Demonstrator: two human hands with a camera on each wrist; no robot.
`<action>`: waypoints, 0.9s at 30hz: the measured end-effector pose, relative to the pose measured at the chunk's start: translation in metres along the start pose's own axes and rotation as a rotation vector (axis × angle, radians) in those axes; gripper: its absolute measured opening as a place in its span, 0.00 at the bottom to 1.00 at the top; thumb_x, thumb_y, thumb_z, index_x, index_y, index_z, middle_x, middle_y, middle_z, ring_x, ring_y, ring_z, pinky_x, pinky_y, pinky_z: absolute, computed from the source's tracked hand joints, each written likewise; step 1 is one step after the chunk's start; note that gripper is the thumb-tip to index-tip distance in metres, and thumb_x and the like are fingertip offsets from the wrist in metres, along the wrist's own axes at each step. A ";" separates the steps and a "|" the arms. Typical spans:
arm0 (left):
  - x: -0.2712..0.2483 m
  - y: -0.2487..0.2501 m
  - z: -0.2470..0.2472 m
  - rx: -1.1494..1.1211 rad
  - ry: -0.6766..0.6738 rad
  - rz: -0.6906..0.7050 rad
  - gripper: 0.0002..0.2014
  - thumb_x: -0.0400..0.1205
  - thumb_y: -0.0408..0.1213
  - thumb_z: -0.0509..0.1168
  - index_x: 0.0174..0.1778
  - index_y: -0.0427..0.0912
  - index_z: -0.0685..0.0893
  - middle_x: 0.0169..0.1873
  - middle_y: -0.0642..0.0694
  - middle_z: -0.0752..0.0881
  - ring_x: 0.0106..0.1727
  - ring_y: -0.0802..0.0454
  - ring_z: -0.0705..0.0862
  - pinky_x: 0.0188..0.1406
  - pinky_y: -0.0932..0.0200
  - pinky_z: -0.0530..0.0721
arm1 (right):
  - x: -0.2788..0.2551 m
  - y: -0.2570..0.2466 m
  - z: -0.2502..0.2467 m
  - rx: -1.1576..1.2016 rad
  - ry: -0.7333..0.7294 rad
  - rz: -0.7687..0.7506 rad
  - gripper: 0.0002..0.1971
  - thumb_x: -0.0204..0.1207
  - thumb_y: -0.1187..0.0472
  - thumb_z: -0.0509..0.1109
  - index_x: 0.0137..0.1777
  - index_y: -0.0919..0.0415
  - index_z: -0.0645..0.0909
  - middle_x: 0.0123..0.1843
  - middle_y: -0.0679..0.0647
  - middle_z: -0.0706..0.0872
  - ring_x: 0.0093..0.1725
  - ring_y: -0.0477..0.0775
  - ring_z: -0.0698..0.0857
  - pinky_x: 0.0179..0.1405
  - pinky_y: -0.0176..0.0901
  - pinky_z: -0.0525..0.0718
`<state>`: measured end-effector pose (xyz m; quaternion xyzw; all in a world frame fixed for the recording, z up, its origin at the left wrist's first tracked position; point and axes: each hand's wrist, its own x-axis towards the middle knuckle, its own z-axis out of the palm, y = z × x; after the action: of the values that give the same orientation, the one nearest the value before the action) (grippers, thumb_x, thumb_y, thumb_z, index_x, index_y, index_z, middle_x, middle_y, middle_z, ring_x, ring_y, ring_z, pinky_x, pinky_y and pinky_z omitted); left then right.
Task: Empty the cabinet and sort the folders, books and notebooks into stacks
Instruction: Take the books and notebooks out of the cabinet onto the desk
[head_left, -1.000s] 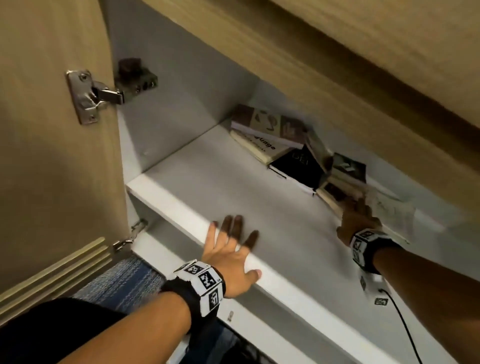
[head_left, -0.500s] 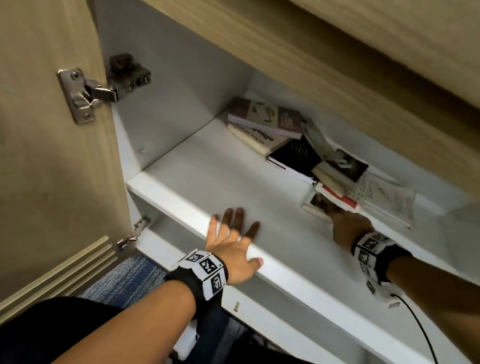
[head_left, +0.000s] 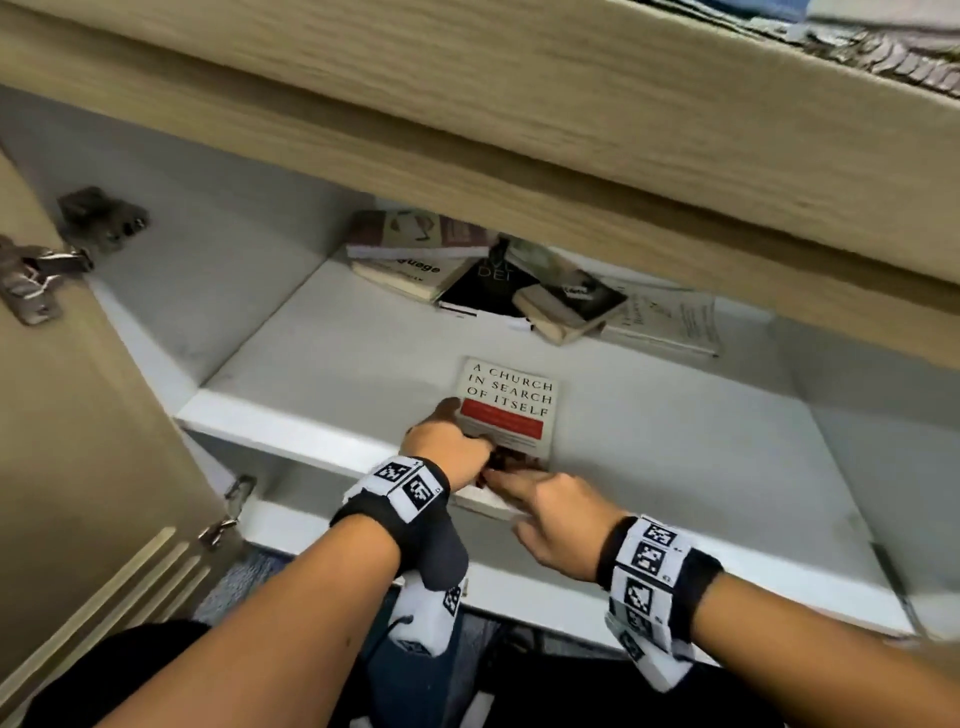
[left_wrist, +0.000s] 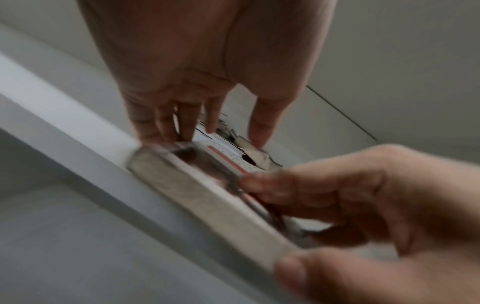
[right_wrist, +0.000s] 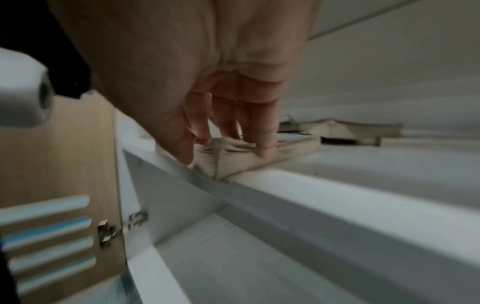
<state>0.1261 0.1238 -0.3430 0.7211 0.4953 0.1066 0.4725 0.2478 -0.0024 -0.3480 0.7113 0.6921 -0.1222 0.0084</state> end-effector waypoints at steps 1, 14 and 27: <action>0.002 0.004 0.002 -0.034 0.019 -0.037 0.26 0.68 0.45 0.69 0.64 0.52 0.76 0.56 0.45 0.88 0.56 0.42 0.87 0.59 0.50 0.85 | -0.003 0.004 0.003 0.128 0.045 0.046 0.32 0.74 0.54 0.64 0.79 0.44 0.64 0.72 0.51 0.81 0.67 0.55 0.82 0.67 0.48 0.81; 0.000 0.018 0.015 -0.667 -0.207 -0.089 0.12 0.78 0.26 0.68 0.55 0.40 0.87 0.47 0.41 0.92 0.42 0.45 0.89 0.50 0.49 0.87 | -0.033 0.045 0.017 1.770 0.442 0.636 0.23 0.72 0.53 0.76 0.67 0.52 0.77 0.61 0.59 0.88 0.55 0.57 0.88 0.56 0.58 0.88; 0.075 0.121 0.038 0.027 -0.230 -0.027 0.08 0.85 0.37 0.63 0.41 0.46 0.82 0.40 0.42 0.84 0.38 0.46 0.84 0.43 0.52 0.81 | -0.050 0.126 0.041 2.094 0.903 0.793 0.17 0.77 0.73 0.67 0.66 0.70 0.79 0.61 0.64 0.87 0.57 0.62 0.87 0.62 0.58 0.82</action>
<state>0.2607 0.1553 -0.2916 0.7281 0.4489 0.0103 0.5180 0.3649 -0.0641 -0.3984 0.5150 -0.0681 -0.3531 -0.7781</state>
